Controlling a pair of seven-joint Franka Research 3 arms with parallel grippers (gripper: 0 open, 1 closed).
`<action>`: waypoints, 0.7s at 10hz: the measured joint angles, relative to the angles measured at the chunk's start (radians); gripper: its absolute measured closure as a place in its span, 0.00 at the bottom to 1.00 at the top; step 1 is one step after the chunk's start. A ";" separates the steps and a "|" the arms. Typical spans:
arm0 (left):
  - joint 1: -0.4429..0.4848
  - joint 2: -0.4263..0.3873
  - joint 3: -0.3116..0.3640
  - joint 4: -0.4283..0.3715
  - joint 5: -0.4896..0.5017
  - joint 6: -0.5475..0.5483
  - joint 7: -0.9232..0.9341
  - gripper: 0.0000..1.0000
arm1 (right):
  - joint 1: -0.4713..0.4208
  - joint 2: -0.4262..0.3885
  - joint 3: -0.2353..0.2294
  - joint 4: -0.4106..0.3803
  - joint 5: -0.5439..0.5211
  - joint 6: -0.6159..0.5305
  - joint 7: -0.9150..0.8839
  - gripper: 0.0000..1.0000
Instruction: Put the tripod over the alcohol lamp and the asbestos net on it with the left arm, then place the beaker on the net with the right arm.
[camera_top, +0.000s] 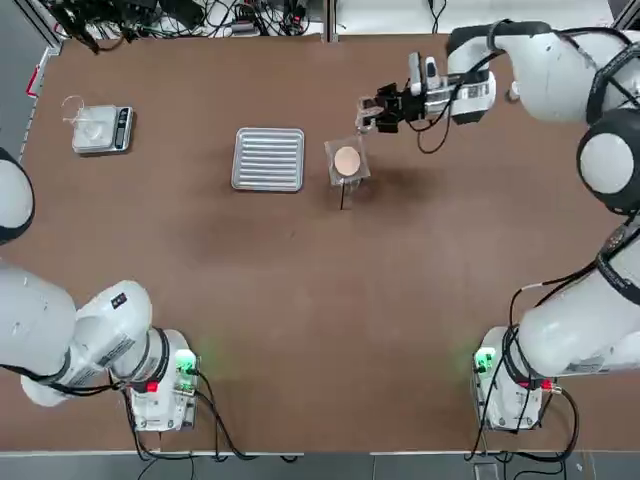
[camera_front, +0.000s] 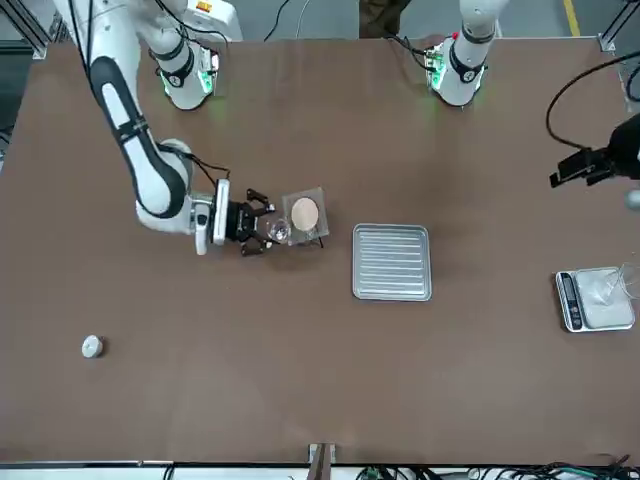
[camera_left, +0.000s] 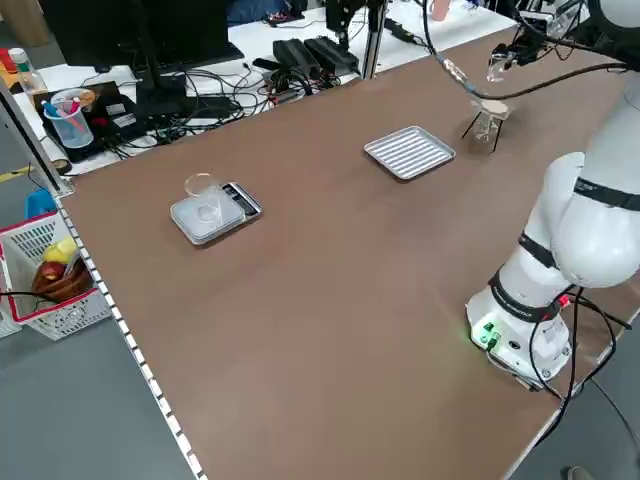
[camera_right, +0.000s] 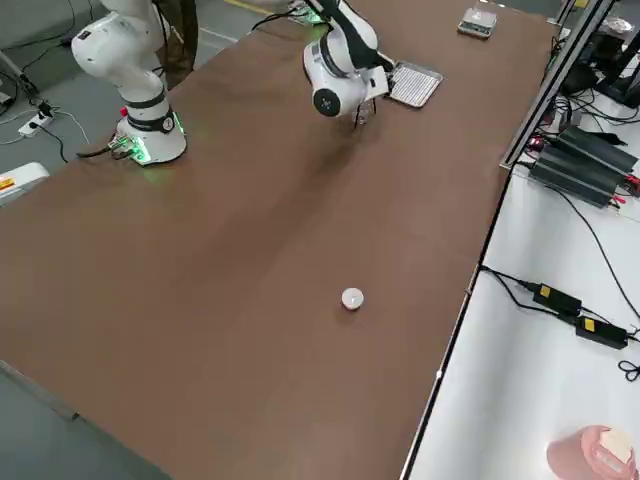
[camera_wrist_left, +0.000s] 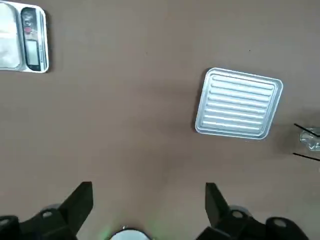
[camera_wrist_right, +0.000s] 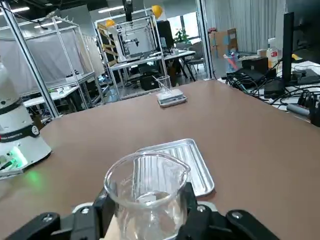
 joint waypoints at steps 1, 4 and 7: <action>-0.101 0.000 0.098 0.015 0.000 -0.016 -0.012 0.01 | 0.031 -0.014 0.000 -0.010 0.026 0.026 0.000 0.42; -0.413 0.001 0.356 0.042 0.000 -0.029 -0.068 0.01 | 0.074 -0.047 -0.001 -0.054 0.064 0.053 -0.003 0.42; -0.557 0.000 0.473 0.072 0.001 -0.029 -0.107 0.01 | 0.102 -0.048 -0.001 -0.080 0.113 0.053 -0.070 0.42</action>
